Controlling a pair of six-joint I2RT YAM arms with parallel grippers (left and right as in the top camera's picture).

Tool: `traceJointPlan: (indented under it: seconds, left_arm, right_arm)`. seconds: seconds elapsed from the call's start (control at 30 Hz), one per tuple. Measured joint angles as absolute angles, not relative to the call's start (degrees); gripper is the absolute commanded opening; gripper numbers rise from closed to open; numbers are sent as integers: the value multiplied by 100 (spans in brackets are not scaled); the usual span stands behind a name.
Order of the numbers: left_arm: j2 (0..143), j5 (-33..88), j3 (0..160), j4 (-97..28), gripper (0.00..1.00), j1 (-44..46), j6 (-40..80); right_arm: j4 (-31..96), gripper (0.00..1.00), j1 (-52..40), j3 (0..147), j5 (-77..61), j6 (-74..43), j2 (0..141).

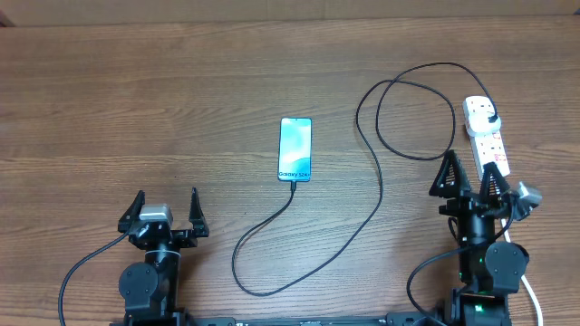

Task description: Plug charger to phone and switch on socket

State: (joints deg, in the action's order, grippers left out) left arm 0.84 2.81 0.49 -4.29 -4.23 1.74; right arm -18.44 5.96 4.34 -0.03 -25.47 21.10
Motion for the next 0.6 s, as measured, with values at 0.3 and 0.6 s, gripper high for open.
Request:
traceJointPlan:
  seconds: [0.3, 0.6]
  left_arm:
    - [84, 281, 49, -427, 100, -423, 174]
    - [84, 281, 49, -427, 100, -423, 174]
  right_arm:
    - [-1691, 100, 596, 106, -1, -2545, 1632]
    - [-1256, 100, 596, 106, -3, -2545, 1627]
